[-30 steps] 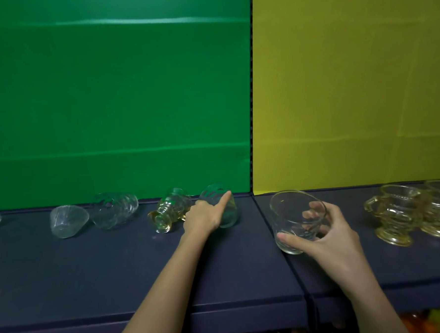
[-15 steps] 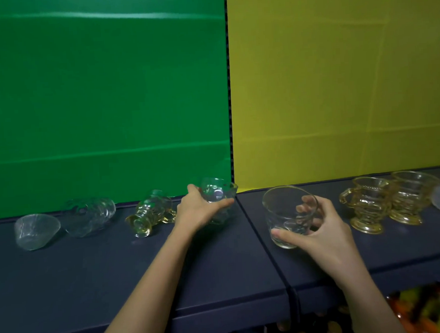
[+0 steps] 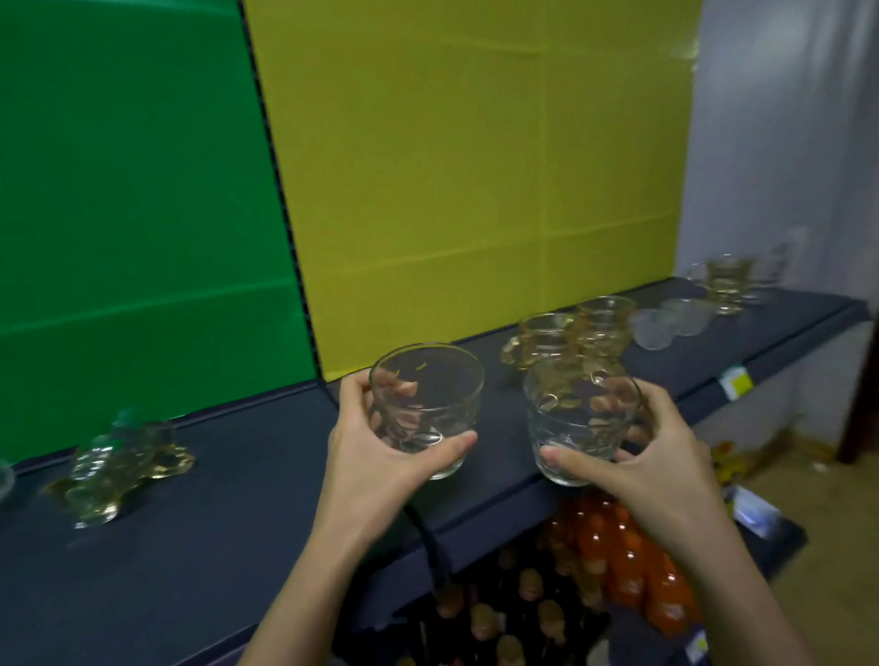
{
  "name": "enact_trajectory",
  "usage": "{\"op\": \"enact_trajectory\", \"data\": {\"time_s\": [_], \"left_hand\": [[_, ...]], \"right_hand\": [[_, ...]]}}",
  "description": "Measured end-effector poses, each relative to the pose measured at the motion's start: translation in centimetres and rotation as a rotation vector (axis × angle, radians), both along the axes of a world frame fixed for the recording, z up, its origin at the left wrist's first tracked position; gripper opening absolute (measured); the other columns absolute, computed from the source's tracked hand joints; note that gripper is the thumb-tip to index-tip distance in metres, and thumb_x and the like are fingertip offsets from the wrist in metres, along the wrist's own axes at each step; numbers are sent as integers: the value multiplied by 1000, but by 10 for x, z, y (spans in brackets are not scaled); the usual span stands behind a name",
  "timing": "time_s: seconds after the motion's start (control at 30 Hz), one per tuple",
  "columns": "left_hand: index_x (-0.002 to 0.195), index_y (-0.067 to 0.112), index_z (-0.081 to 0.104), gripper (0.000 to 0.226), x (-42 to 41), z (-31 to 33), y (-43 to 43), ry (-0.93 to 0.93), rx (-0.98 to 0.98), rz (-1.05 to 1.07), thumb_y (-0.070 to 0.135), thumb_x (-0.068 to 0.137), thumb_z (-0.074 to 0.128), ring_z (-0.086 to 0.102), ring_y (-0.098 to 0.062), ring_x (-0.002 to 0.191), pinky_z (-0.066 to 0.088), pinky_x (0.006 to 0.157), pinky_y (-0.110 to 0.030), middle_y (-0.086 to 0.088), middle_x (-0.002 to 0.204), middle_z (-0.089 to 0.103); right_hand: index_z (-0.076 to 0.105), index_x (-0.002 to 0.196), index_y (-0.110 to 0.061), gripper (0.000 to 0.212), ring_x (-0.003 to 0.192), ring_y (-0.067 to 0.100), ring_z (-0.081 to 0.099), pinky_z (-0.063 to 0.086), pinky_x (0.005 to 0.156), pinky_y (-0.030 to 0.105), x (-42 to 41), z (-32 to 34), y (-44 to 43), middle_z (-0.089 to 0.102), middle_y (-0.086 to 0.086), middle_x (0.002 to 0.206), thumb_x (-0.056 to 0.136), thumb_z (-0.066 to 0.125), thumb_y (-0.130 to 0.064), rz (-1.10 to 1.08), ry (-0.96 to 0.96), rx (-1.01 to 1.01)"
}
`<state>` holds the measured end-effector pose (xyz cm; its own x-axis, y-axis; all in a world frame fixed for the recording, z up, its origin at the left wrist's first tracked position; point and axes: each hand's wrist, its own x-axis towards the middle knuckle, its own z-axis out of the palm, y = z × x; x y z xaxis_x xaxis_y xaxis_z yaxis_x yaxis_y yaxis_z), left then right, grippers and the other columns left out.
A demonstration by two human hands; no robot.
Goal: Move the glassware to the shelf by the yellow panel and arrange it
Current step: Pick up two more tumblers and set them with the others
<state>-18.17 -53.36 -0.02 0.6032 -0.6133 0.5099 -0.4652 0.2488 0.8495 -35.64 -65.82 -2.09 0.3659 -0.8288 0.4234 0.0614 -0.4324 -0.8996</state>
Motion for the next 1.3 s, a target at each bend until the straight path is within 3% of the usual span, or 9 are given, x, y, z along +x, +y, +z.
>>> {"op": "enact_trajectory", "data": {"time_s": [0.17, 0.4, 0.57, 0.7, 0.9, 1.07, 1.2, 1.3], "left_hand": [[100, 20, 45, 71, -54, -7, -51, -12, -35, -111, 24, 42, 86, 63, -1, 88, 50, 73, -13, 4, 105, 60], [104, 24, 45, 77, -130, -15, -124, -2, -55, -153, 27, 42, 91, 64, 1, 91, 50, 74, -11, 9, 106, 61], [104, 25, 45, 77, -181, -23, -176, 29, -79, -158, 36, 39, 86, 64, 1, 89, 48, 70, -9, 11, 105, 61], [104, 28, 45, 78, -207, -30, -212, 54, -66, -163, 38, 38, 87, 64, -2, 94, 53, 78, -21, 11, 106, 62], [102, 26, 45, 77, -230, -33, -265, 38, -58, -164, 31, 38, 90, 65, 0, 91, 51, 75, -14, 8, 106, 61], [102, 28, 45, 76, -240, -31, -316, 7, -35, -155, 34, 41, 91, 64, 1, 91, 52, 76, -16, 10, 105, 61], [100, 28, 46, 74, -245, -29, -367, 5, -34, -143, 37, 40, 88, 63, 3, 90, 49, 74, -11, 10, 104, 62], [98, 28, 48, 67, -248, -27, -408, -2, -32, -142, 29, 44, 89, 63, 6, 85, 47, 68, -7, 11, 100, 63]], "right_hand": [[49, 106, -32, 73, 75, -26, 53, 39, 58, -4, -66, -1, -39, 58, -20, 99, 45, 89, -26, -127, 1, -50], [49, 107, -36, 78, 85, -8, 60, 46, 65, 6, -147, 3, -109, 61, -20, 100, 41, 89, -29, -158, 24, -56], [49, 112, -33, 81, 83, -14, 58, 45, 67, 8, -200, 2, -160, 59, -22, 100, 41, 89, -31, -164, 43, -78], [49, 113, -32, 81, 79, -18, 57, 44, 59, 1, -227, 2, -194, 58, -23, 97, 42, 89, -33, -182, 66, -85], [48, 112, -36, 81, 82, -11, 58, 46, 58, 3, -248, 0, -243, 59, -23, 99, 42, 88, -37, -175, 75, -69], [49, 105, -38, 72, 76, -27, 53, 40, 55, -3, -255, 2, -289, 58, -22, 97, 45, 89, -30, -152, 47, -56], [50, 106, -35, 73, 81, -18, 58, 44, 58, 1, -256, 6, -337, 59, -18, 100, 43, 87, -34, -144, 36, -62], [49, 115, -31, 86, 91, -3, 60, 46, 72, 11, -252, 11, -374, 59, -16, 106, 37, 82, -46, -167, 41, -58]]}}
